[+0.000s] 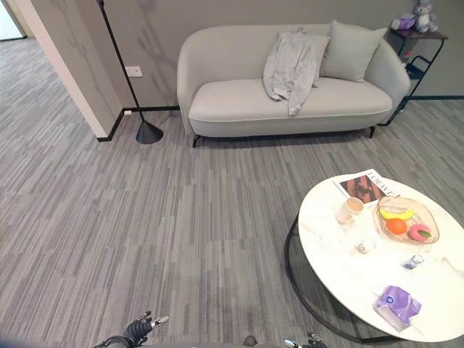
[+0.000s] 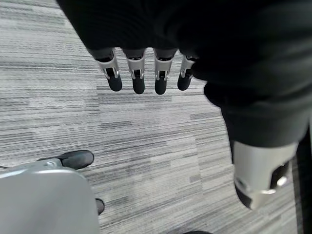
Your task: Hang the clothes on the sofa on the clothes rack.
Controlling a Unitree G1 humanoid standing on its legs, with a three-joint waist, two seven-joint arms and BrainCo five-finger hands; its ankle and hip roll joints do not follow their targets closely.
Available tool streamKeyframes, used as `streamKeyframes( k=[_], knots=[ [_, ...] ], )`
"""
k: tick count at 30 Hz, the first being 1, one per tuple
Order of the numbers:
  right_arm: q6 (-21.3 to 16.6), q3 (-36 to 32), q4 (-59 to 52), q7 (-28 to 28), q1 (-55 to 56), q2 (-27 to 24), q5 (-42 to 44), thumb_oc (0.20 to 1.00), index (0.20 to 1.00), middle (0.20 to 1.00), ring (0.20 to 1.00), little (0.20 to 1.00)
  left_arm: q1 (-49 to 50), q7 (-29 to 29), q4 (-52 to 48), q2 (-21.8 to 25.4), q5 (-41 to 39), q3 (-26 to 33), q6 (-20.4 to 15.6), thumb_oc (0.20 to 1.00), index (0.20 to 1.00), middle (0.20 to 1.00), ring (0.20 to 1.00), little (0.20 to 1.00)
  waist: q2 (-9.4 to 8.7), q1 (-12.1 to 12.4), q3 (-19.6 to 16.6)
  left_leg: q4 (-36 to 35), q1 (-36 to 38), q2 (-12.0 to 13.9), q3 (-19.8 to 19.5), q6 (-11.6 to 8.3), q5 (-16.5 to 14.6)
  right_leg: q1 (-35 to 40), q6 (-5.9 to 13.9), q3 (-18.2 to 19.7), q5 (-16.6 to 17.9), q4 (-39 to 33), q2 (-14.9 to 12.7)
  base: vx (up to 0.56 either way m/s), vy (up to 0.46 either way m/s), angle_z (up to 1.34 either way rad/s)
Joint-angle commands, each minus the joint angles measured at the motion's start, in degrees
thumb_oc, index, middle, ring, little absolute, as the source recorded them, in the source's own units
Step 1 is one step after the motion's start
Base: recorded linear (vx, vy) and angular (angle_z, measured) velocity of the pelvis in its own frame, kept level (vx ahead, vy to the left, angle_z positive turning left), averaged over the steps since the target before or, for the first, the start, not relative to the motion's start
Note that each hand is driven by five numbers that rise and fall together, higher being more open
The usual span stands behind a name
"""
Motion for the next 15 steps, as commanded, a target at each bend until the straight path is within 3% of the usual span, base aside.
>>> streamKeyframes(
  k=[1,10,15],
  knots=[
    [-1.5,2.0,-1.2,0.1,-1.5,-1.6,0.5,1.000,1.000,1.000,1.000,1.000,-2.9,-0.5,-0.2,1.2,-0.8,-0.8,-2.3,1.000,1.000,1.000,1.000,1.000,-2.00,-1.1,-1.6,0.0,-0.2,3.4,0.5,-5.30,-0.7,1.6,8.18,2.4,-0.2,0.0,-5.7,0.00,0.000,0.00],
    [-1.8,1.7,-0.5,0.2,-1.2,-1.4,1.6,1.000,1.000,1.000,1.000,1.000,-2.8,0.4,-0.3,1.2,0.6,-1.2,-2.5,1.000,1.000,1.000,1.000,1.000,-2.18,-1.1,-1.3,0.0,-0.4,3.7,0.4,-5.46,-0.6,1.5,7.99,2.3,-0.3,-0.3,-5.4,0.01,-0.017,0.00],
    [-2.3,0.5,-3.4,1.1,-0.3,-1.4,4.8,1.000,1.000,1.000,1.000,1.000,-2.6,0.2,-3.3,1.9,-2.5,-0.2,-2.6,1.000,1.000,1.000,1.000,1.000,-2.16,-1.1,-0.9,0.0,0.4,4.7,0.5,-6.18,-0.4,1.8,7.20,2.9,-0.9,-0.3,-4.4,0.07,-0.095,0.00]
  ],
)
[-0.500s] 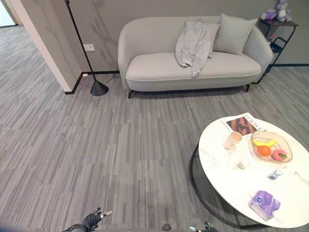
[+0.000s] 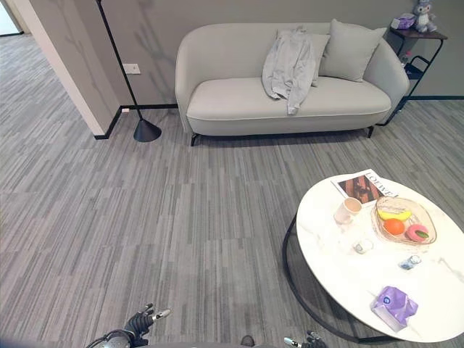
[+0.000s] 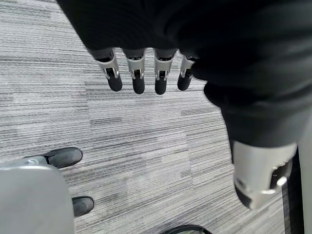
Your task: Hang the clothes on the sofa on the clothes rack.
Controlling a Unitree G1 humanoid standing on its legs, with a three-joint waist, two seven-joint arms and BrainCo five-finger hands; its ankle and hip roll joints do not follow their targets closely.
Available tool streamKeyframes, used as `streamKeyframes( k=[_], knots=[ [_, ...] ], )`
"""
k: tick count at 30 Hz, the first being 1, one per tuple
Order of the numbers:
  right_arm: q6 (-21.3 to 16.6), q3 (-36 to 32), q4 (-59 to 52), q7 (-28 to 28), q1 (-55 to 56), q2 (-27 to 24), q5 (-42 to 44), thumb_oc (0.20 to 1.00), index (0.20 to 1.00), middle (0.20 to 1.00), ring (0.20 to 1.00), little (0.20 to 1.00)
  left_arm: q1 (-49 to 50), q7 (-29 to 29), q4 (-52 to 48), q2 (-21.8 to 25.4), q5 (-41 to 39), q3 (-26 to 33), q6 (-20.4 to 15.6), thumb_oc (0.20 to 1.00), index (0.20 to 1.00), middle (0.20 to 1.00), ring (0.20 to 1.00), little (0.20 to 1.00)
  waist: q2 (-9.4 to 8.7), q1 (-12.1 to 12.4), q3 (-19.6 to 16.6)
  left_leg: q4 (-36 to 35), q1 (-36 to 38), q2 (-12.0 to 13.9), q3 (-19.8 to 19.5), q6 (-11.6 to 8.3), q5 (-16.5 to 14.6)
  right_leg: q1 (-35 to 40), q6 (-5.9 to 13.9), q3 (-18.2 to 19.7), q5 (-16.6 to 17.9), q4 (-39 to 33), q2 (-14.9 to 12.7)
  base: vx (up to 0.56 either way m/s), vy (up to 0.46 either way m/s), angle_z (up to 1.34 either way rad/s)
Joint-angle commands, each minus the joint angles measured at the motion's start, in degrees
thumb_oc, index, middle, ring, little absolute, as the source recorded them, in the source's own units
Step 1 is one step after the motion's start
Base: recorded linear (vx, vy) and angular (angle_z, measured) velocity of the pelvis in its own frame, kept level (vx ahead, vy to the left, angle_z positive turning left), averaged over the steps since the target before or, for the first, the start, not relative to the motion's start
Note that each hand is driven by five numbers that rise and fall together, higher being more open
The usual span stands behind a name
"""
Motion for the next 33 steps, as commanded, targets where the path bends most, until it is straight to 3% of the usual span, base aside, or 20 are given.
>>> streamKeyframes(
  k=[1,2,4,5,7,9,10,12,14,15,18,19,20,23,24,26,27,29,31,33],
  knots=[
    [-2.2,0.7,-1.7,0.6,-0.6,-1.4,3.6,1.000,1.000,1.000,1.000,1.000,-2.0,0.2,-1.1,1.7,-2.8,-0.2,-2.5,1.000,1.000,1.000,1.000,1.000,-1.49,-0.9,-1.2,0.0,-0.1,4.3,0.5,-5.89,-0.2,0.5,7.12,2.8,-1.1,1.3,-4.9,0.08,-0.108,-0.02],
    [-2.2,0.6,-1.6,0.8,-0.4,-1.6,3.7,1.000,1.000,1.000,1.000,1.000,-1.7,-0.1,-2.2,1.8,-3.9,0.1,-2.5,1.000,1.000,1.000,1.000,1.000,-1.50,-0.7,-1.0,0.5,-0.1,4.8,0.3,-6.19,-0.1,0.4,6.85,2.8,-1.4,1.4,-4.5,0.01,-0.228,0.01],
    [-3.0,0.4,-3.9,0.9,0.2,-2.6,4.7,1.000,1.000,1.000,1.000,1.000,-1.4,-0.3,-3.2,2.3,-4.5,-0.4,-2.2,1.000,1.000,1.000,1.000,1.000,-2.32,-0.4,1.9,12.0,-5.7,7.3,-1.2,-7.83,-0.7,-0.2,4.42,3.6,-2.7,3.1,-2.2,0.04,-0.357,0.12],
    [-3.0,0.4,-3.9,0.9,0.2,-2.6,4.7,1.000,1.000,1.000,1.000,1.000,-1.4,-0.3,-3.2,2.3,-4.5,-0.4,-2.2,1.000,1.000,1.000,1.000,1.000,-2.32,-0.4,1.9,12.0,-5.7,7.3,-1.2,-7.83,-0.8,-0.2,4.42,3.6,-2.7,3.1,-2.2,0.01,-0.251,0.12],
    [-3.3,-0.3,-5.7,1.0,0.7,-3.5,6.1,1.000,1.000,1.000,1.000,1.000,-1.7,-0.4,-3.4,2.5,-4.7,-1.0,-2.0,1.000,1.000,1.000,1.000,1.000,-2.61,0.2,4.6,24.1,-13.1,8.1,-3.5,-7.61,4.4,-0.2,2.84,3.8,-3.1,4.5,-1.3,-0.05,-0.187,-0.02],
    [-3.3,-0.5,-6.7,0.5,0.6,-4.5,6.3,1.000,1.000,1.000,1.000,1.000,-2.0,-0.3,-3.1,2.2,-4.6,-1.4,-1.8,1.000,1.000,1.000,1.000,1.000,-2.65,0.0,5.8,31.4,-18.4,7.3,-5.2,-6.55,6.6,-0.4,1.99,3.8,-3.8,5.3,-0.8,0.03,-0.129,-0.05],
    [-3.1,-0.6,-7.1,0.3,0.7,-4.8,6.5,1.000,1.000,1.000,1.000,1.000,-2.2,-0.2,-3.1,2.0,-4.7,-1.5,-1.8,1.000,1.000,1.000,1.000,1.000,-2.43,0.1,5.9,31.1,-20.7,6.0,-5.3,-5.76,5.6,-0.2,1.98,3.8,-4.3,5.4,-0.7,0.20,-0.057,-0.23],
    [-3.5,-0.9,-6.8,0.1,0.3,-4.6,7.4,1.000,1.000,1.000,1.000,1.000,-2.2,-0.2,-3.1,1.5,-4.6,-1.5,-2.1,1.000,1.000,1.000,1.000,1.000,-2.27,1.1,5.1,21.9,-23.4,4.0,-3.3,-5.56,4.3,1.3,2.84,4.5,-5.3,3.8,-0.8,0.36,0.027,-0.04],
    [-3.7,-0.1,-5.7,-0.4,-2.1,-4.0,7.5,1.000,1.000,1.000,1.000,1.000,-1.2,0.0,-2.8,1.0,-3.2,-1.0,-2.3,1.000,1.000,1.000,1.000,1.000,-0.14,3.8,4.1,0.8,-26.0,3.2,4.9,-6.82,11.8,6.9,3.19,7.0,-9.3,2.7,0.7,0.97,0.279,0.12],
    [-3.6,0.3,-4.3,0.0,-1.9,-3.2,5.7,1.000,1.000,1.000,1.000,1.000,0.3,0.1,-0.6,0.4,-2.6,0.5,-2.7,1.000,1.000,1.000,1.000,1.000,-0.40,4.0,1.0,0.8,-23.1,1.5,3.8,-5.54,13.6,9.0,4.35,8.2,-11.3,3.7,-1.3,1.08,0.376,-0.22],
    [-3.2,0.7,-2.9,0.8,-2.0,-2.7,4.4,1.000,1.000,1.000,1.000,1.000,0.7,0.3,0.6,0.9,-2.3,1.6,-2.8,1.000,1.000,1.000,1.000,1.000,-2.04,4.5,-0.8,1.3,-21.2,0.2,3.2,-4.56,12.2,8.9,5.90,9.1,-10.9,6.2,-3.9,0.49,0.163,-1.07],
    [-3.1,0.6,-2.5,1.2,-2.0,-2.5,3.9,1.000,1.000,1.000,1.000,1.000,0.8,0.4,0.7,1.1,-2.4,2.2,-2.8,1.000,1.000,1.000,1.000,1.000,-2.51,4.7,-1.5,1.4,-20.3,-0.3,3.2,-4.13,11.4,8.6,6.77,9.4,-9.3,8.2,-5.0,0.47,0.166,-0.62],
    [-2.8,0.9,-1.4,1.5,-2.8,-2.7,2.6,1.000,1.000,1.000,1.000,1.000,0.6,0.2,0.1,1.9,-2.8,3.1,-2.7,1.000,1.000,1.000,1.000,1.000,-3.56,5.6,-2.2,2.2,-18.3,-2.1,3.2,-2.67,9.1,6.0,9.36,9.6,-2.4,16.9,-7.7,0.56,0.210,-0.43],
    [-2.6,0.6,-0.9,1.6,-3.8,-3.0,3.3,1.000,1.000,1.000,1.000,1.000,-0.1,0.4,-1.4,2.7,-4.0,3.4,-2.5,1.000,1.000,1.000,1.000,1.000,-3.27,5.3,-0.5,2.5,-13.7,-3.6,2.0,-0.22,6.3,-0.9,10.49,9.5,10.9,33.7,-8.6,0.33,0.178,-0.24],
    [-2.6,0.2,-1.5,1.5,-4.0,-3.0,3.7,1.000,1.000,1.000,1.000,1.000,-0.6,0.5,-2.1,3.2,-4.1,3.3,-2.5,1.000,1.000,1.000,1.000,1.000,-2.30,4.9,0.1,2.3,-12.2,-3.2,1.4,0.59,5.6,-3.8,9.94,8.9,13.3,39.3,-8.2,0.27,0.172,-0.03],
    [-2.6,-0.1,-1.9,1.3,-3.9,-2.7,3.8,1.000,1.000,1.000,1.000,1.000,-1.0,0.6,-2.1,3.6,-4.3,3.4,-2.5,1.000,1.000,1.000,1.000,1.000,-0.87,4.2,0.9,1.5,-9.2,-2.4,0.5,1.35,4.3,-9.1,9.11,6.0,11.7,45.5,-9.4,0.36,0.142,0.52],
    [-2.6,-0.4,-1.8,1.2,-3.5,-2.6,4.2,1.000,1.000,1.000,1.000,1.000,-1.5,0.6,-2.5,3.7,-4.9,3.3,-2.5,1.000,1.000,1.000,1.000,1.000,0.12,3.2,1.0,1.0,-6.7,-1.6,-0.2,0.99,2.7,-12.4,7.77,0.4,6.5,40.5,-12.5,0.49,0.063,0.87],
    [-2.5,-0.5,-2.0,1.3,-3.2,-3.0,4.3,1.000,1.000,1.000,1.000,1.000,-2.1,0.7,-2.4,3.6,-4.9,2.7,-2.9,1.000,1.000,1.000,1.000,1.000,0.36,1.2,1.8,0.4,-3.3,-1.3,-1.7,0.02,0.7,-14.6,7.85,-1.9,2.7,27.8,-11.2,0.55,-0.116,0.53],
    [-2.5,-0.5,-1.4,0.9,-3.0,-2.9,4.8,1.000,1.000,1.000,1.000,1.000,-2.6,1.1,-2.2,3.3,-4.0,1.9,-3.5,1.000,1.000,1.000,1.000,1.000,-0.90,-1.1,2.4,0.0,1.3,-2.1,-4.1,-1.36,-3.0,-16.5,9.77,-0.5,4.7,7.7,-7.2,0.63,-0.241,0.41],
    [-2.4,-0.3,-0.3,0.7,-3.0,-2.5,4.7,1.000,1.000,1.000,1.000,1.000,-3.0,1.1,-1.6,2.9,-3.1,1.6,-3.5,1.000,1.000,1.000,1.000,1.000,-1.52,-2.2,2.8,0.0,3.7,-1.8,-4.3,-2.33,-4.7,-19.5,11.73,-1.3,8.3,0.8,-5.7,0.47,-0.175,0.55]
  ],
)
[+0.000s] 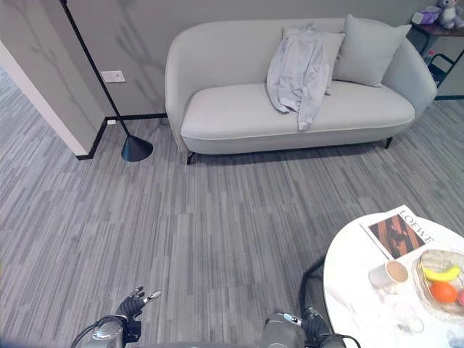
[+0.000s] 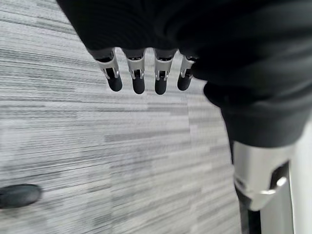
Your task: Hang the clothes on the sofa on the clothes rack.
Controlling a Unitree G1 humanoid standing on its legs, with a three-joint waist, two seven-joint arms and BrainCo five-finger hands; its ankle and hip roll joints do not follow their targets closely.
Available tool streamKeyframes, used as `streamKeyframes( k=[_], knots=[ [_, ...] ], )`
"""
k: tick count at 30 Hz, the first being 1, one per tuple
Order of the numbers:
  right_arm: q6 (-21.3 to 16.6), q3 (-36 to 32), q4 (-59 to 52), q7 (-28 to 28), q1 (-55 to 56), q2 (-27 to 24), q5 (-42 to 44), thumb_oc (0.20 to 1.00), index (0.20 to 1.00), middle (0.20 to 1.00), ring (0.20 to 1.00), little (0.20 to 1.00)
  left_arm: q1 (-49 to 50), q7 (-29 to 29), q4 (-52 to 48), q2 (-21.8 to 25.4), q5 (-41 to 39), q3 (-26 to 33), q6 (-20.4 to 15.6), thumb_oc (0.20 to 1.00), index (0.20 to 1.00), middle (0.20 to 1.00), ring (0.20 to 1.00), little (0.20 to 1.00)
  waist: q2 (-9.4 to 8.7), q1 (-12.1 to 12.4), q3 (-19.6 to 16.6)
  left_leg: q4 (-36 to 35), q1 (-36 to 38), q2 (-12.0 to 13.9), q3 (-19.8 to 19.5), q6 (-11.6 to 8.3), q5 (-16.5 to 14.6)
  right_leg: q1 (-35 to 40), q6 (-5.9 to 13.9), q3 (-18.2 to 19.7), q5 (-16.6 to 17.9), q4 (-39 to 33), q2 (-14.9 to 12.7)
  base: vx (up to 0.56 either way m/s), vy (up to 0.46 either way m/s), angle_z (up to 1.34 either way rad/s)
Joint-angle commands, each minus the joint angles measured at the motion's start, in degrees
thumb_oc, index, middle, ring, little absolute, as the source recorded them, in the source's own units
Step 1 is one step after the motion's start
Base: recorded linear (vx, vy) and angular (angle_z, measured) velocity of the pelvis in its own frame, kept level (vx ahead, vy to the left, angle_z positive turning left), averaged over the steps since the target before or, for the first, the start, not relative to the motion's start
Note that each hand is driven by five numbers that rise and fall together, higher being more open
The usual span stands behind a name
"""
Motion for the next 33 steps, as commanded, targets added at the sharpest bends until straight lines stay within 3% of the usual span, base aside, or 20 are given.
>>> streamKeyframes(
  k=[1,4,6,7,9,11,12,13,14,15,17,18,20,21,23,24,27,29,31,33],
  knots=[
    [-0.8,-0.3,1.0,-1.0,0.0,-1.4,1.0,1.000,1.000,1.000,1.000,1.000,-0.2,0.2,-2.5,-0.7,1.7,-1.1,-2.1,1.000,1.000,1.000,1.000,1.000,-1.65,-1.9,2.2,0.0,-0.8,1.9,2.1,-0.99,1.0,4.7,3.55,-1.7,11.5,-9.1,0.0,0.32,-0.158,0.47],
    [-0.5,0.5,1.8,-0.8,0.7,-1.4,0.1,1.000,1.000,1.000,1.000,1.000,0.0,-0.1,-2.4,-1.1,2.2,-1.9,-1.9,1.000,1.000,1.000,1.000,1.000,-2.29,-2.0,1.0,0.0,0.6,2.2,1.7,-1.36,-0.9,5.6,3.05,-3.7,12.5,-9.1,-0.5,0.34,-0.232,0.27],
    [-0.8,0.7,2.3,-0.7,1.2,-1.6,-0.1,1.000,1.000,1.000,1.000,1.000,-0.2,0.0,-1.6,-1.6,2.5,-2.4,-1.9,1.000,1.000,1.000,1.000,1.000,-2.21,-2.5,0.3,0.0,1.3,3.0,1.6,-1.66,-1.3,6.6,2.07,-2.5,13.3,-9.1,0.2,0.37,-0.265,0.39],
    [-0.7,0.1,3.0,-0.6,1.4,-2.3,0.5,1.000,1.000,1.000,1.000,1.000,-0.5,-0.3,-1.7,-2.4,2.1,-3.5,-2.0,1.000,1.000,1.000,1.000,1.000,-1.21,-3.4,-0.7,0.8,2.0,5.9,1.2,-3.35,0.6,8.7,0.92,-0.6,13.6,-9.1,1.7,0.42,-0.331,0.64],
    [-0.8,0.2,2.4,-0.2,1.7,-2.7,0.9,1.000,1.000,1.000,1.000,1.000,-0.3,-0.5,-2.4,-2.4,1.6,-3.9,-2.0,1.000,1.000,1.000,1.000,1.000,-0.69,-3.7,-1.0,2.0,1.9,7.0,0.8,-4.27,2.1,9.4,0.21,-0.2,13.1,-8.9,2.2,0.35,-0.290,0.51],
    [-1.2,0.5,0.9,0.1,2.1,-3.5,1.4,1.000,1.000,1.000,1.000,1.000,-0.4,-0.8,-2.8,-2.6,1.7,-4.9,-2.0,1.000,1.000,1.000,1.000,1.000,0.19,-4.4,-1.3,9.4,0.2,9.8,0.5,-7.22,7.4,11.6,-2.01,-0.3,10.2,-7.5,3.6,0.35,-0.346,0.18],
    [-1.1,0.2,0.1,0.2,2.2,-3.7,1.9,1.000,1.000,1.000,1.000,1.000,-0.5,-1.0,-3.0,-2.6,1.4,-5.0,-1.6,1.000,1.000,1.000,1.000,1.000,0.12,-4.4,-0.9,19.4,-3.5,10.9,1.4,-8.52,12.0,14.4,-3.52,-0.3,7.8,-7.2,4.3,0.25,-0.262,0.04],
    [-1.1,0.2,0.1,0.2,2.1,-3.7,1.9,1.000,1.000,1.000,1.000,1.000,-0.5,-1.0,-3.0,-2.6,1.4,-5.0,-1.6,1.000,1.000,1.000,1.000,1.000,-0.01,-4.5,-1.0,19.4,-3.8,10.7,1.3,-8.50,12.1,14.2,-3.50,-0.3,7.9,-7.2,4.1,0.34,-0.354,0.00],
    [-1.3,-0.1,-0.7,0.3,2.5,-4.1,2.3,1.000,1.000,1.000,1.000,1.000,-0.2,-1.1,-3.1,-2.7,1.4,-5.1,-1.3,1.000,1.000,1.000,1.000,1.000,-0.93,-4.1,-0.4,30.5,-8.1,11.1,1.8,-7.92,16.5,17.5,-5.33,0.7,6.1,-7.5,4.5,0.18,-0.182,-0.14],
    [-1.3,-0.1,-0.8,0.3,2.5,-4.1,2.3,1.000,1.000,1.000,1.000,1.000,-0.2,-1.1,-3.1,-2.7,1.4,-5.1,-1.3,1.000,1.000,1.000,1.000,1.000,-0.85,-4.1,-0.3,30.8,-8.2,11.2,1.7,-7.94,16.3,17.5,-5.34,0.7,6.1,-7.5,4.6,0.26,-0.273,-0.12],
    [-1.0,-0.3,-0.5,0.1,2.4,-4.9,2.2,1.000,1.000,1.000,1.000,1.000,0.2,-1.1,-3.6,-2.8,1.2,-5.3,-1.0,1.000,1.000,1.000,1.000,1.000,-1.92,-3.3,0.6,39.1,-11.6,11.5,2.6,-6.43,18.4,19.8,-6.58,1.7,5.2,-7.7,4.6,0.20,-0.198,-0.42],
    [-0.7,-0.1,-0.2,-0.2,2.4,-5.0,2.3,1.000,1.000,1.000,1.000,1.000,0.0,-1.1,-3.7,-2.9,1.1,-5.4,-0.8,1.000,1.000,1.000,1.000,1.000,-2.32,-2.6,1.0,40.8,-14.3,11.2,3.3,-5.29,16.6,21.0,-6.90,2.6,4.7,-7.8,4.5,0.27,-0.176,-0.48],
    [-0.6,0.1,0.3,-0.3,1.9,-5.3,2.3,1.000,1.000,1.000,1.000,1.000,0.1,-1.2,-4.1,-3.0,0.6,-5.3,-1.1,1.000,1.000,1.000,1.000,1.000,-2.81,-0.9,1.3,35.5,-20.6,8.2,4.0,-3.94,12.1,23.1,-6.29,4.5,3.6,-8.3,4.1,0.31,-0.097,-0.47],
    [-0.6,0.1,0.3,-0.2,1.9,-5.3,2.3,1.000,1.000,1.000,1.000,1.000,0.1,-1.2,-4.1,-3.0,0.6,-5.3,-1.1,1.000,1.000,1.000,1.000,1.000,-2.69,-0.7,1.6,35.7,-20.3,8.3,4.1,-3.89,11.7,23.5,-6.25,4.7,3.5,-8.3,4.2,0.25,-0.038,-0.53],
    [-0.8,0.3,0.5,-0.4,1.3,-5.4,2.3,1.000,1.000,1.000,1.000,1.000,0.1,-1.1,-4.3,-3.0,0.7,-5.3,-1.2,1.000,1.000,1.000,1.000,1.000,-2.55,0.4,1.8,25.9,-22.6,6.0,5.2,-3.21,9.6,24.9,-5.58,5.5,2.8,-8.8,4.3,0.24,-0.007,-0.50],
    [-0.9,0.5,0.5,-0.4,1.1,-5.3,2.3,1.000,1.000,1.000,1.000,1.000,0.2,-1.1,-4.3,-2.9,1.0,-5.3,-1.3,1.000,1.000,1.000,1.000,1.000,-2.10,1.2,1.9,18.2,-23.2,4.9,5.6,-3.12,10.2,26.1,-5.24,6.1,2.1,-9.0,4.9,0.31,0.004,-0.25],
    [-1.6,0.3,-0.3,-0.7,1.2,-5.0,2.6,1.000,1.000,1.000,1.000,1.000,0.8,-1.2,-4.6,-2.7,2.3,-5.3,-1.6,1.000,1.000,1.000,1.000,1.000,-0.29,2.6,2.6,2.6,-26.5,3.9,9.0,-4.58,17.2,29.3,-5.42,7.4,-0.4,-9.1,7.5,0.36,-0.011,-0.07],
    [-1.7,0.4,-0.2,-0.8,1.0,-4.6,2.4,1.000,1.000,1.000,1.000,1.000,0.8,-1.1,-3.9,-2.8,2.6,-5.1,-1.6,1.000,1.000,1.000,1.000,1.000,0.02,3.1,2.6,0.7,-28.7,3.9,11.9,-5.23,18.2,31.5,-5.95,8.7,-1.8,-9.1,8.3,0.35,0.016,-0.07],
    [-1.4,0.9,0.4,-0.3,1.2,-4.0,1.4,1.000,1.000,1.000,1.000,1.000,1.7,-1.2,-3.4,-2.8,2.6,-4.1,-1.5,1.000,1.000,1.000,1.000,1.000,0.82,3.5,1.1,0.0,-26.1,3.7,11.4,-4.46,19.7,32.9,-6.13,10.2,-3.2,-9.0,8.8,0.46,0.110,-0.66],
    [-1.0,1.4,1.1,0.2,1.5,-3.3,-0.4,1.000,1.000,1.000,1.000,1.000,2.6,-1.2,-2.9,-2.9,2.2,-2.7,-1.8,1.000,1.000,1.000,1.000,1.000,-0.07,3.7,-0.8,0.0,-23.4,2.9,10.9,-3.34,19.3,34.6,-5.46,11.4,-5.9,-7.2,7.1,0.54,0.158,-0.64]
  ],
)
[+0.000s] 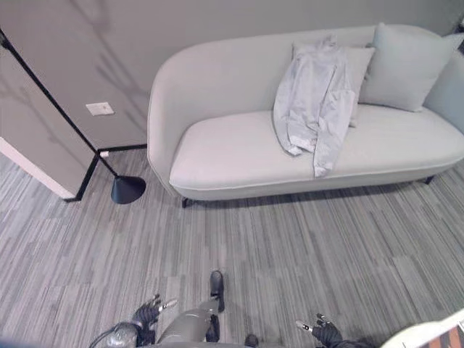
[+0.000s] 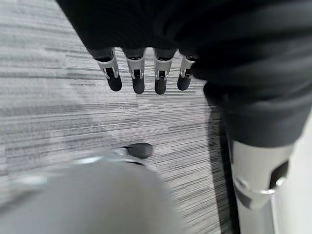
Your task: Hang the clothes on the sofa on the clothes rack.
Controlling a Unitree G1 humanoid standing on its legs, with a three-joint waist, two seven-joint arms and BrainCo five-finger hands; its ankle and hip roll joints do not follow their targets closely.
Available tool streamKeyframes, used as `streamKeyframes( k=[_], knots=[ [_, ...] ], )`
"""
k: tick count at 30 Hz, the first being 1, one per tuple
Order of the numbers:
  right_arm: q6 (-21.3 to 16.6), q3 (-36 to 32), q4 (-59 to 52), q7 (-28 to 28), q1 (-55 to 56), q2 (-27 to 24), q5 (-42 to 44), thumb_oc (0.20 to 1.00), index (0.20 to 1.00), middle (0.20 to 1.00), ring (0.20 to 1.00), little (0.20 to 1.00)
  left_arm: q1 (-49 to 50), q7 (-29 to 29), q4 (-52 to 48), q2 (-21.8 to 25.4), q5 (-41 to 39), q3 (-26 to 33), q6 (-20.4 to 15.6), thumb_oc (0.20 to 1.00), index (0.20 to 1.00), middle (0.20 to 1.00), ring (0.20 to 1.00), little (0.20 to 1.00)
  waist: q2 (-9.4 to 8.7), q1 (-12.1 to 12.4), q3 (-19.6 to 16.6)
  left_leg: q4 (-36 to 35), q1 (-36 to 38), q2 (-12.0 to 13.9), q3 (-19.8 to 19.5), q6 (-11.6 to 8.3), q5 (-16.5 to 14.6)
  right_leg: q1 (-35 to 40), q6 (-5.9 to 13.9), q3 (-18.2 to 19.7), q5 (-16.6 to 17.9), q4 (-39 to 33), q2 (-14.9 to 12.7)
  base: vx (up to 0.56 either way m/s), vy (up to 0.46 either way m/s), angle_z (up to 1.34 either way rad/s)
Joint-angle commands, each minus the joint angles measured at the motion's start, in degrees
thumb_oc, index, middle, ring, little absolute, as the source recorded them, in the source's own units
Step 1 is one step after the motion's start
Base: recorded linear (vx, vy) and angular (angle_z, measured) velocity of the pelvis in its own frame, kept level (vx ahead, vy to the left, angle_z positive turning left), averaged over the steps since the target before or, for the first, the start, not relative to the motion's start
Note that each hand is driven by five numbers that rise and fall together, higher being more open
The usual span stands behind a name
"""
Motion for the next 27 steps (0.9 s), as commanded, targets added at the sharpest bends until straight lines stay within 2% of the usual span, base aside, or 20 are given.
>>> streamKeyframes(
  k=[1,3,4,6,7,8,9,10,11,12,14,15,16,17,19,21,22,27],
  knots=[
    [-0.7,1.4,-1.1,0.6,1.6,0.5,-1.8,1.000,1.000,1.000,1.000,1.000,-0.7,-0.3,-1.5,1.7,1.7,1.4,-2.1,1.000,1.000,1.000,1.000,1.000,-3.06,-0.2,-5.0,-5.3,3.8,-2.8,1.3,3.58,6.6,0.6,7.77,1.7,-1.8,3.0,-2.1,0.37,0.108,-0.34],
    [-0.7,1.9,-0.2,1.0,1.4,1.1,-2.7,1.000,1.000,1.000,1.000,1.000,-0.6,0.1,-0.9,1.8,1.9,2.3,-2.1,1.000,1.000,1.000,1.000,1.000,-4.03,0.1,-6.4,-5.3,5.4,-3.3,1.8,4.39,5.0,0.2,9.08,1.4,-2.0,6.2,-3.8,0.30,0.091,-0.36],
    [-0.7,1.9,-0.2,1.0,1.4,1.1,-2.7,1.000,1.000,1.000,1.000,1.000,-0.6,0.1,-0.9,1.8,1.9,2.3,-2.1,1.000,1.000,1.000,1.000,1.000,-4.07,0.1,-6.4,-5.3,5.4,-3.3,1.8,4.40,5.0,0.2,9.09,1.5,-2.1,6.2,-3.9,0.20,0.068,-0.23],
    [-0.6,2.4,0.1,1.4,1.0,1.3,-4.1,1.000,1.000,1.000,1.000,1.000,-0.5,0.2,-1.0,2.2,1.5,3.3,-2.1,1.000,1.000,1.000,1.000,1.000,-5.03,1.1,-7.3,-5.3,7.1,-4.0,2.4,5.22,3.1,-1.2,11.21,0.3,0.0,11.9,-5.9,0.25,0.083,-0.06],
    [-0.6,2.5,-0.1,1.4,0.9,1.4,-4.2,1.000,1.000,1.000,1.000,1.000,-0.6,0.1,-1.3,2.4,1.3,3.4,-2.0,1.000,1.000,1.000,1.000,1.000,-5.39,1.4,-7.3,-5.3,7.9,-4.4,2.6,5.67,2.4,-3.0,12.59,-0.5,2.2,16.4,-6.9,0.23,0.091,-0.02],
    [-0.5,2.4,0.2,1.4,0.5,1.3,-4.0,1.000,1.000,1.000,1.000,1.000,-0.8,0.1,-1.4,2.5,1.1,3.4,-1.9,1.000,1.000,1.000,1.000,1.000,-5.68,1.6,-7.0,-5.2,9.0,-4.8,2.7,6.30,1.6,-5.7,14.43,-1.0,6.6,22.3,-7.8,0.21,0.124,-0.02],
    [-0.4,2.0,0.0,1.3,-0.1,1.1,-3.8,1.000,1.000,1.000,1.000,1.000,-1.2,0.2,-1.6,2.9,1.1,3.3,-1.7,1.000,1.000,1.000,1.000,1.000,-5.49,1.2,-5.7,-5.3,11.7,-4.8,2.5,7.54,0.2,-10.7,16.26,-2.2,14.3,33.2,-8.6,0.21,0.150,0.00],
    [-0.2,1.8,-0.1,1.2,-0.3,1.1,-3.1,1.000,1.000,1.000,1.000,1.000,-1.5,0.1,-1.5,3.3,1.1,2.8,-1.4,1.000,1.000,1.000,1.000,1.000,-5.14,0.7,-4.7,-5.3,13.1,-4.5,2.3,8.13,-0.5,-13.3,15.90,-3.7,16.5,38.3,-8.7,0.19,0.151,-0.08],
    [-0.2,1.7,-0.6,1.1,-0.3,1.2,-3.1,1.000,1.000,1.000,1.000,1.000,-1.6,0.2,-1.4,3.6,1.4,2.6,-1.2,1.000,1.000,1.000,1.000,1.000,-4.28,0.4,-4.3,-5.3,14.2,-3.8,1.9,8.49,-1.0,-15.7,14.76,-5.6,15.8,42.0,-9.5,0.19,0.111,0.00],
    [-0.2,1.8,-0.6,0.8,-0.2,1.5,-3.0,1.000,1.000,1.000,1.000,1.000,-1.9,0.2,-1.6,3.9,1.6,2.4,-1.1,1.000,1.000,1.000,1.000,1.000,-3.31,0.4,-4.1,-5.3,15.1,-2.8,1.7,8.42,-1.7,-18.5,13.87,-8.5,14.0,43.2,-11.6,0.20,0.064,0.38],
    [-0.2,1.6,-0.6,0.7,0.1,1.5,-2.9,1.000,1.000,1.000,1.000,1.000,-2.3,0.2,-1.7,4.0,1.9,2.1,-1.2,1.000,1.000,1.000,1.000,1.000,-3.08,-0.6,-3.7,-5.3,16.5,-2.6,0.5,7.98,-2.9,-19.6,12.33,-12.9,10.2,37.2,-15.3,0.21,-0.034,0.57],
    [-0.2,1.4,-0.7,0.5,0.2,1.3,-2.8,1.000,1.000,1.000,1.000,1.000,-2.8,0.3,-1.4,4.1,2.0,1.9,-1.3,1.000,1.000,1.000,1.000,1.000,-2.72,-0.9,-3.5,-5.3,17.2,-2.1,0.1,7.43,-4.0,-20.1,11.75,-14.8,7.9,32.0,-16.4,0.20,-0.117,0.31],
    [-0.1,1.3,-0.8,0.5,0.2,1.3,-2.6,1.000,1.000,1.000,1.000,1.000,-3.2,0.5,-1.1,4.1,2.0,1.5,-1.4,1.000,1.000,1.000,1.000,1.000,-3.02,-1.5,-3.1,-5.3,17.8,-2.3,-0.8,6.94,-4.4,-20.5,12.00,-15.2,7.9,26.2,-16.7,0.20,-0.161,0.44],
    [-0.1,1.2,-0.7,0.4,0.2,1.3,-2.2,1.000,1.000,1.000,1.000,1.000,-3.8,0.7,-0.9,4.0,2.2,1.0,-1.6,1.000,1.000,1.000,1.000,1.000,-3.52,-2.2,-2.8,-5.3,18.7,-2.5,-1.8,6.41,-5.1,-20.4,12.68,-13.9,8.9,18.4,-16.3,0.20,-0.175,0.54],
    [0.1,1.3,0.7,0.2,0.3,1.8,-2.2,1.000,1.000,1.000,1.000,1.000,-4.2,1.1,-0.3,3.8,3.0,0.6,-2.1,1.000,1.000,1.000,1.000,1.000,-4.63,-3.2,-2.8,-5.3,19.8,-2.9,-3.0,5.83,-6.5,-21.3,14.59,-8.7,12.1,9.2,-15.2,0.21,-0.163,0.54],
    [0.3,1.8,1.2,0.5,0.4,2.3,-2.7,1.000,1.000,1.000,1.000,1.000,-4.0,0.9,-0.3,3.7,2.9,0.6,-2.1,1.000,1.000,1.000,1.000,1.000,-5.48,-3.3,-2.5,-5.3,21.2,-2.5,-3.1,5.27,-7.1,-21.3,16.00,-4.8,15.2,6.6,-14.6,0.16,-0.191,0.73],
    [0.3,1.9,0.8,0.5,0.6,2.4,-2.7,1.000,1.000,1.000,1.000,1.000,-3.8,0.9,-0.3,3.7,3.0,0.5,-2.2,1.000,1.000,1.000,1.000,1.000,-5.74,-3.3,-2.6,-5.3,21.3,-2.4,-3.2,5.16,-7.1,-21.2,16.16,-4.5,15.9,6.9,-14.6,0.12,-0.195,0.79],
    [0.3,1.6,0.2,0.7,1.7,2.4,-3.0,1.000,1.000,1.000,1.000,1.000,-3.3,1.3,1.8,3.0,5.0,0.2,-1.9,1.000,1.000,1.000,1.000,1.000,-6.27,-3.1,-4.5,-5.3,22.2,-2.0,-3.4,4.68,-7.9,-17.4,15.99,-5.6,14.5,3.5,-14.8,0.09,-0.149,0.28]
  ],
)
